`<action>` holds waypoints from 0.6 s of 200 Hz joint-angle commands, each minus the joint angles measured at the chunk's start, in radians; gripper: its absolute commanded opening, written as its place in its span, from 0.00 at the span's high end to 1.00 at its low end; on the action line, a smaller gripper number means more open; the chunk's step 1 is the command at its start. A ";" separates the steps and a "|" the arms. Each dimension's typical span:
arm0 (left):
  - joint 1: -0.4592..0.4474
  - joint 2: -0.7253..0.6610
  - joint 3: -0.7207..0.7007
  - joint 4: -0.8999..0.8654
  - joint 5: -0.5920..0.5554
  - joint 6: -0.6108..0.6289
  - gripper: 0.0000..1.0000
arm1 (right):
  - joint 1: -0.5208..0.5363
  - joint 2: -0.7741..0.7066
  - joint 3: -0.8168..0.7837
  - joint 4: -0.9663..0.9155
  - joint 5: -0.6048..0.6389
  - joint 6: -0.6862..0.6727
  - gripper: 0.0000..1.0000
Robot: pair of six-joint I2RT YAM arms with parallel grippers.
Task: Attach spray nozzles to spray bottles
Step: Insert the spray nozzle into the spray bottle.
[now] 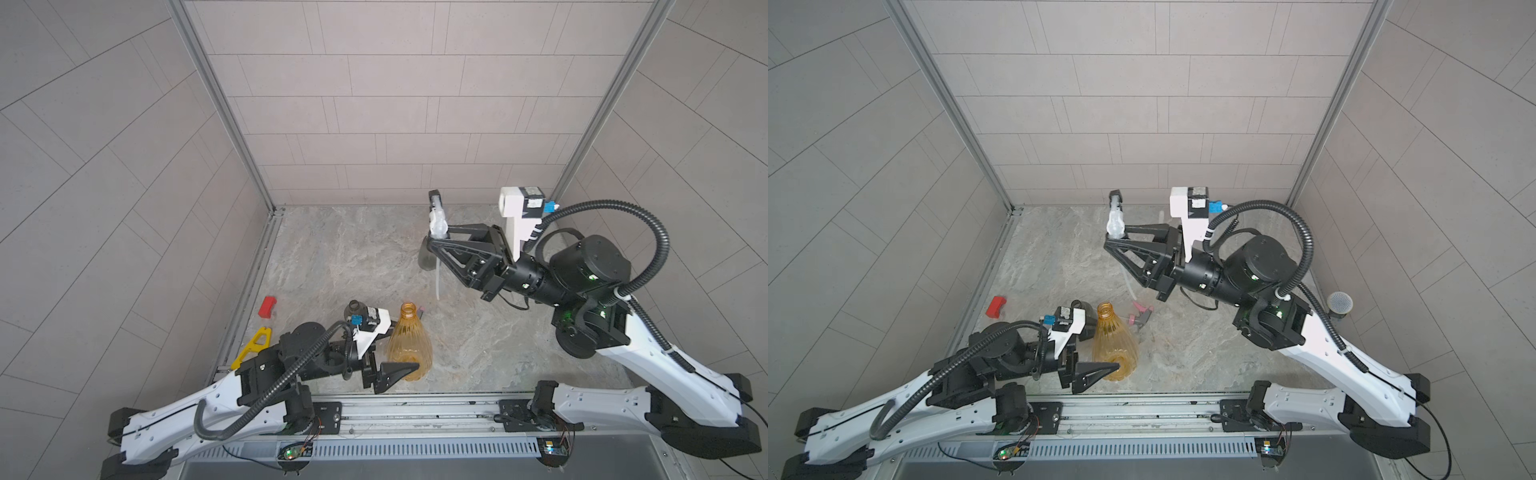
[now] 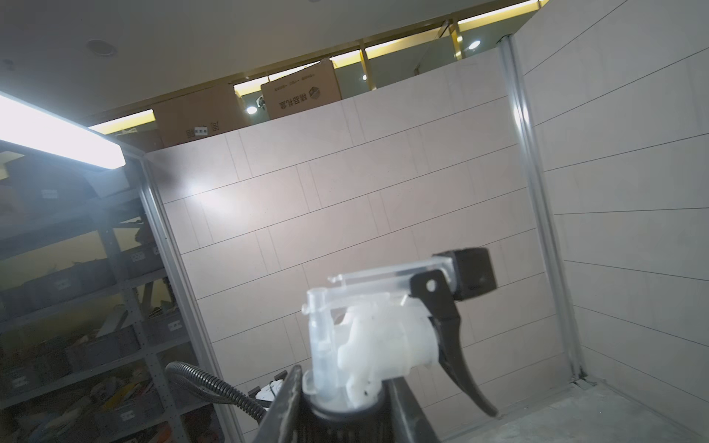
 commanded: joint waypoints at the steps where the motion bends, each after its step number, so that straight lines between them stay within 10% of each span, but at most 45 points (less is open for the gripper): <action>1: 0.004 -0.020 -0.010 0.047 0.018 0.018 1.00 | 0.032 0.031 0.053 0.105 -0.068 0.045 0.80; 120: 0.002 -0.037 -0.011 0.053 0.055 0.025 1.00 | 0.104 0.125 0.101 0.116 -0.045 0.034 0.82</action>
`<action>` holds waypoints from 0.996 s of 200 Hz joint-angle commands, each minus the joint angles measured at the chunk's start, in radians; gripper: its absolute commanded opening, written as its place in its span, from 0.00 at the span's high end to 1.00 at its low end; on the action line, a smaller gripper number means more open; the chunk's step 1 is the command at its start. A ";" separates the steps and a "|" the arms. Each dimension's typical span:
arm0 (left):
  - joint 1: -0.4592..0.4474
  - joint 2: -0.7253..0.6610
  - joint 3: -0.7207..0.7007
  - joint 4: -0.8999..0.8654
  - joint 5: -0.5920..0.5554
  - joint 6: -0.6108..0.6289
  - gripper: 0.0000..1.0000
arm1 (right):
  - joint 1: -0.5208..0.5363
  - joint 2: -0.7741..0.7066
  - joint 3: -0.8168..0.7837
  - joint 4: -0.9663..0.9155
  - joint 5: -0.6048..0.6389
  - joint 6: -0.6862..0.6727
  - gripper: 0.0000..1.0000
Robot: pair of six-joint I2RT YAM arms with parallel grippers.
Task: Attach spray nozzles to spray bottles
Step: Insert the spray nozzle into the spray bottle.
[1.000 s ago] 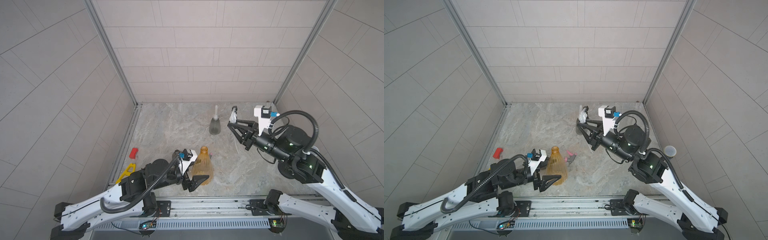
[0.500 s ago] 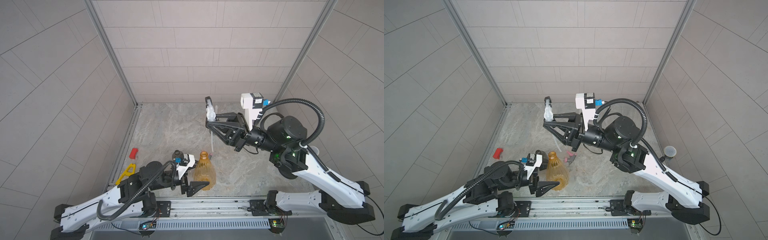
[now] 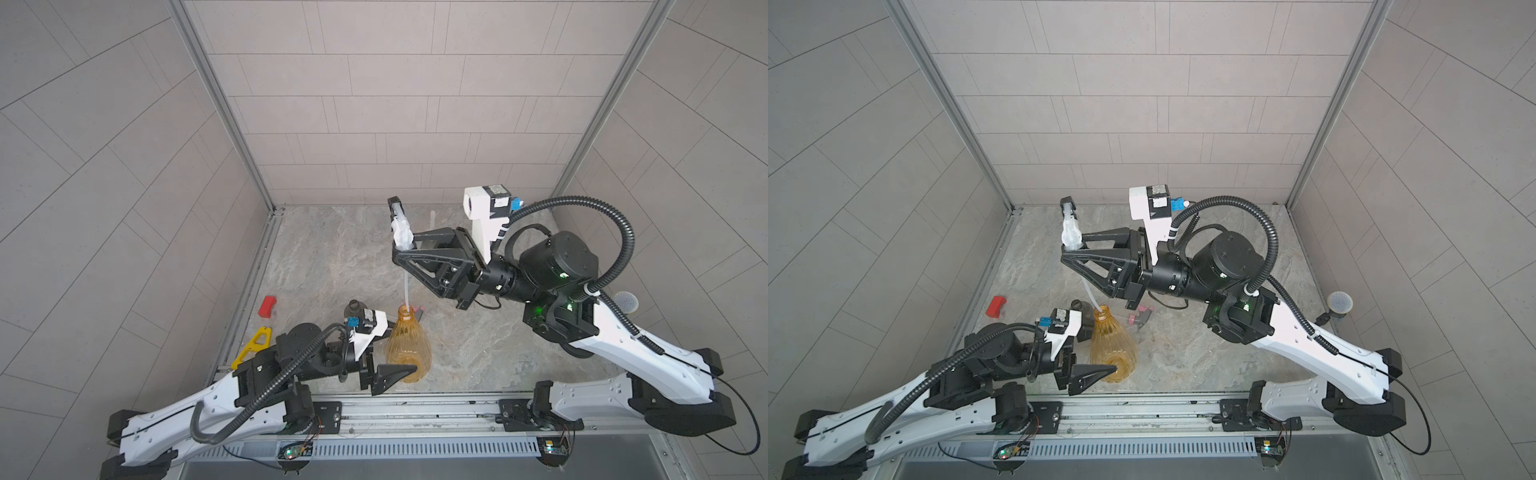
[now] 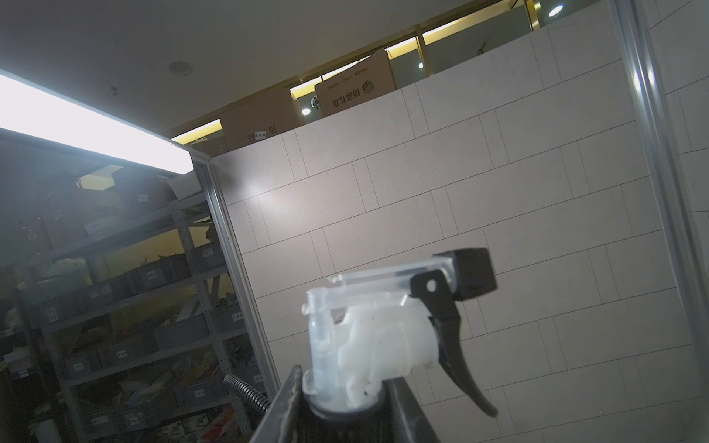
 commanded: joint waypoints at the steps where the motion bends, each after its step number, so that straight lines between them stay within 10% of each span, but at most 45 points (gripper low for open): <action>1: 0.002 -0.015 -0.004 0.051 0.026 0.017 1.00 | 0.009 0.006 0.018 0.022 -0.001 -0.014 0.82; 199: 0.002 -0.084 0.132 -0.123 -0.014 0.092 1.00 | 0.009 -0.094 -0.275 0.074 -0.148 -0.044 0.76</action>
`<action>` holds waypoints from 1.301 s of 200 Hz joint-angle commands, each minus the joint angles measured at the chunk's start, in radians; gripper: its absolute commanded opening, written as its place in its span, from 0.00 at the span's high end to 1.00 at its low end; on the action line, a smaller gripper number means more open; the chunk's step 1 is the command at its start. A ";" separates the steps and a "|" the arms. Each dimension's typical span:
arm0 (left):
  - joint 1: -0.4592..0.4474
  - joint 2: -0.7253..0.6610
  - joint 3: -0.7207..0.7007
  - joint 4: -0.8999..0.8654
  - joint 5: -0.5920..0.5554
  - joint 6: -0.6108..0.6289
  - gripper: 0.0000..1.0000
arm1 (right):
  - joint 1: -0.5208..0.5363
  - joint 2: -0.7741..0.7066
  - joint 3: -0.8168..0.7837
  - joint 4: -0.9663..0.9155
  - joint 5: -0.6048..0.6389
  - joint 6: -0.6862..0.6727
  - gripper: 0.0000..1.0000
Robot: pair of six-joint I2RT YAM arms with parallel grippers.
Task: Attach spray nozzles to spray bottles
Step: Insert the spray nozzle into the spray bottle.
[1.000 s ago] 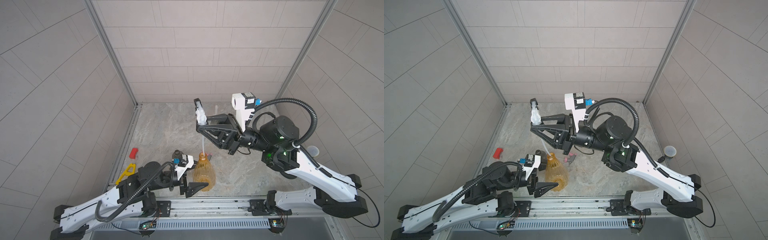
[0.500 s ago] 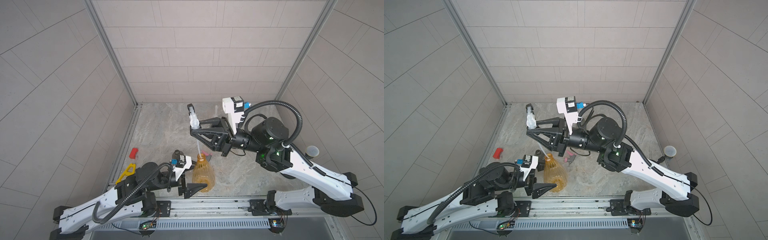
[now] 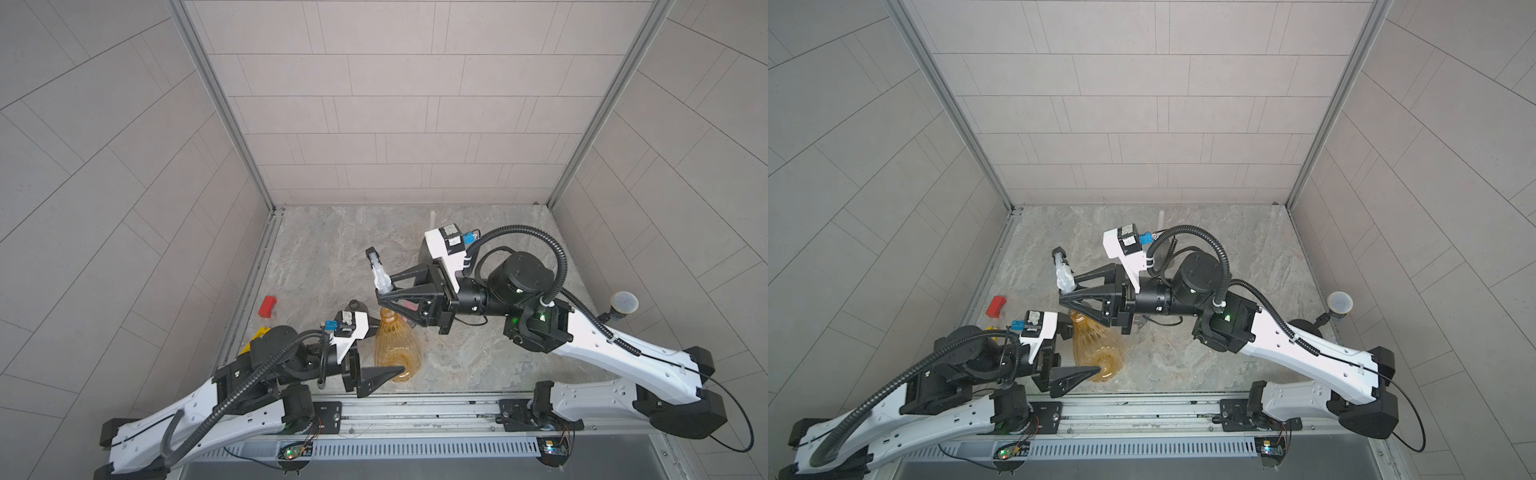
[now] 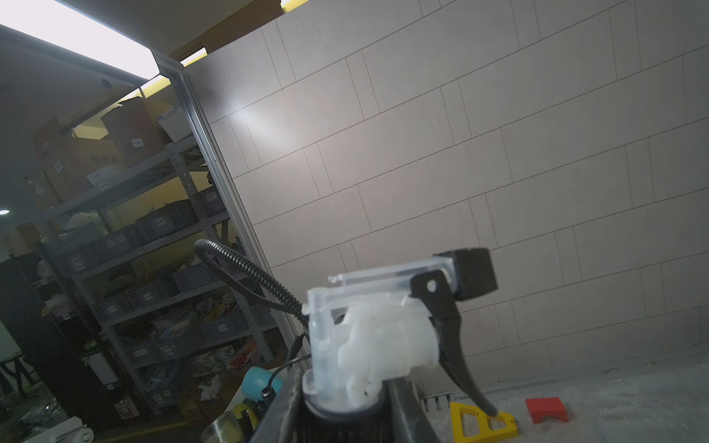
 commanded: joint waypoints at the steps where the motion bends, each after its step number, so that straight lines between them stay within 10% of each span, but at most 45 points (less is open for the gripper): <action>1: 0.002 -0.006 0.053 -0.039 -0.004 0.039 1.00 | 0.004 -0.042 -0.019 0.052 -0.039 -0.027 0.76; 118: 0.002 0.006 0.093 -0.062 -0.024 0.086 1.00 | 0.013 -0.095 -0.021 -0.190 0.055 -0.197 0.62; 185: 0.002 0.011 0.103 -0.078 -0.060 0.117 1.00 | 0.018 -0.114 0.059 -0.384 0.137 -0.309 0.30; 260: 0.002 0.017 0.107 -0.097 -0.210 0.143 1.00 | 0.018 -0.055 0.301 -0.741 0.399 -0.190 0.21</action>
